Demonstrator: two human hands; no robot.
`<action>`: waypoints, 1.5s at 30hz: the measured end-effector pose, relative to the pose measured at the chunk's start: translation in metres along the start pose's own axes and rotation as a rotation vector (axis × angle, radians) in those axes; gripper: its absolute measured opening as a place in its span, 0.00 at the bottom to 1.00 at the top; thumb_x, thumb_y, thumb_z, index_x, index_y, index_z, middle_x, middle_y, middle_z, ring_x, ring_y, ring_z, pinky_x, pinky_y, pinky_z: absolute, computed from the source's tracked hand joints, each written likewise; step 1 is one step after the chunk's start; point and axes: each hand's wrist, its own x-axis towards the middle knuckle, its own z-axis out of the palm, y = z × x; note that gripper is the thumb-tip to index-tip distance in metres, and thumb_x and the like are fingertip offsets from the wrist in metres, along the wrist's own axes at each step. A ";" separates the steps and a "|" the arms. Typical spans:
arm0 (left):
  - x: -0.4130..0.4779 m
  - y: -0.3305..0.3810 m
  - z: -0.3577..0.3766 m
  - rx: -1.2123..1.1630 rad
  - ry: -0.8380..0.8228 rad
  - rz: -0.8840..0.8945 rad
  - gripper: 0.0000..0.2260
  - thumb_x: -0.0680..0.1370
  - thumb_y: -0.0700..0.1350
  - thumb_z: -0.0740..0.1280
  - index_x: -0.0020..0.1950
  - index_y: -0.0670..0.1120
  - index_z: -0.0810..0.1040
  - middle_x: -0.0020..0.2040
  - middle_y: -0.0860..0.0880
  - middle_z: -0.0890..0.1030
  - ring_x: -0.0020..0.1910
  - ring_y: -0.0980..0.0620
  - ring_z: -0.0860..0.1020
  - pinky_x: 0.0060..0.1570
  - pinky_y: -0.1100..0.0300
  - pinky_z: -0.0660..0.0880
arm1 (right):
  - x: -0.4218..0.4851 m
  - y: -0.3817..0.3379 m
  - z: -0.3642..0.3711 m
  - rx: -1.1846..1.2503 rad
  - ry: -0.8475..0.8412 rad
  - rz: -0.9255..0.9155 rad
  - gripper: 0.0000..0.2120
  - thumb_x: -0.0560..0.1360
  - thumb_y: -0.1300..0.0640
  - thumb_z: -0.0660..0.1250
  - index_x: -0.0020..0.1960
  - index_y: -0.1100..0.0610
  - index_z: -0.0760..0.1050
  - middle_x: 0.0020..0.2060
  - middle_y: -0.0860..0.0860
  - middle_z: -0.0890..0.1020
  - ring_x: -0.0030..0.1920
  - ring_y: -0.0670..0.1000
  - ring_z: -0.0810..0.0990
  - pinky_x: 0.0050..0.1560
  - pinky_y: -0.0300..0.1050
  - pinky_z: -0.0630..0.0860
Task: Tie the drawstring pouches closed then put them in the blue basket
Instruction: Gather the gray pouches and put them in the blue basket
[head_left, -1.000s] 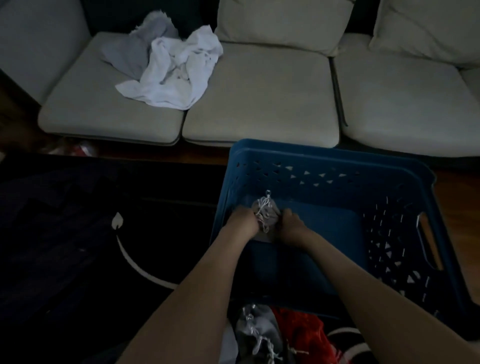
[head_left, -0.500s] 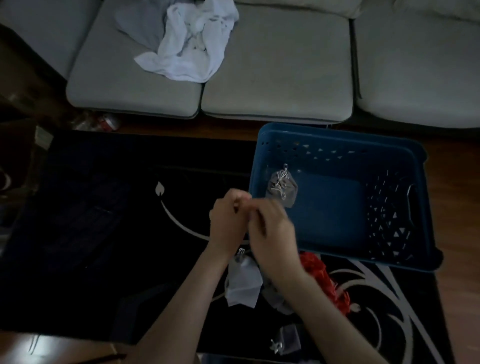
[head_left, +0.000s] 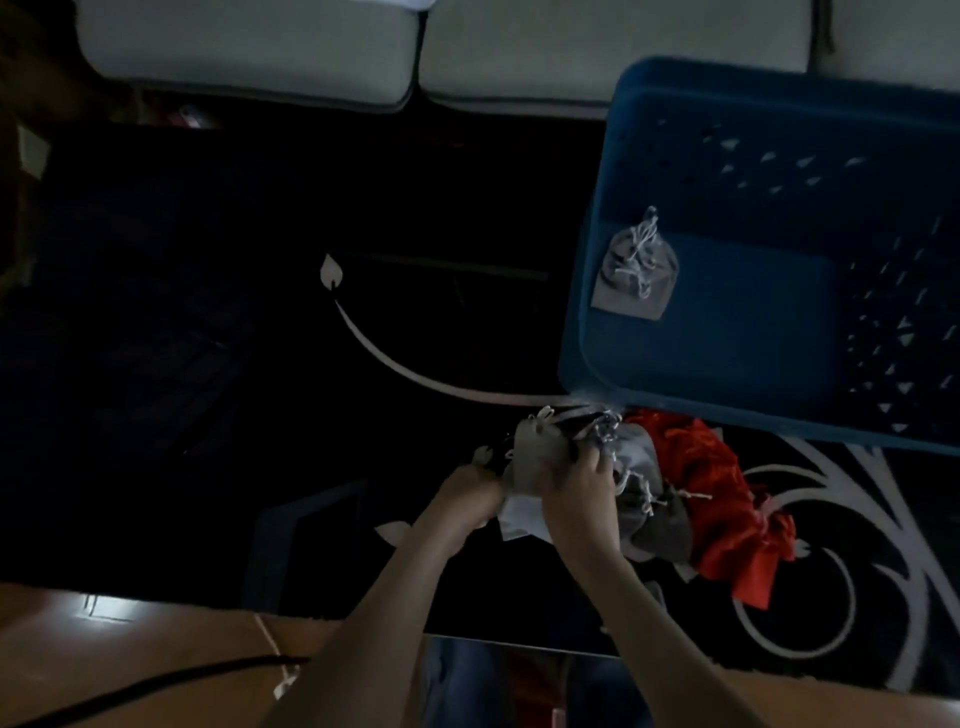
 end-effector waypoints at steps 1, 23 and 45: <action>0.003 -0.002 0.004 -0.033 -0.018 0.026 0.10 0.79 0.43 0.59 0.56 0.42 0.76 0.43 0.44 0.77 0.45 0.47 0.76 0.43 0.56 0.72 | 0.004 -0.001 0.001 0.020 -0.002 -0.004 0.21 0.77 0.55 0.61 0.66 0.64 0.65 0.65 0.62 0.67 0.65 0.62 0.66 0.65 0.52 0.64; 0.004 -0.042 0.018 -0.556 0.028 0.170 0.17 0.82 0.54 0.57 0.58 0.40 0.71 0.53 0.42 0.79 0.47 0.48 0.81 0.35 0.60 0.79 | -0.009 0.028 0.006 0.583 -0.250 0.056 0.05 0.81 0.57 0.58 0.47 0.56 0.67 0.35 0.53 0.73 0.29 0.46 0.70 0.25 0.34 0.67; 0.001 -0.052 -0.001 -0.504 0.252 0.298 0.11 0.82 0.43 0.57 0.56 0.38 0.75 0.45 0.47 0.77 0.40 0.53 0.77 0.42 0.60 0.78 | -0.025 -0.001 -0.016 0.832 -0.270 -0.168 0.05 0.77 0.67 0.63 0.48 0.58 0.69 0.38 0.54 0.78 0.40 0.49 0.77 0.41 0.40 0.74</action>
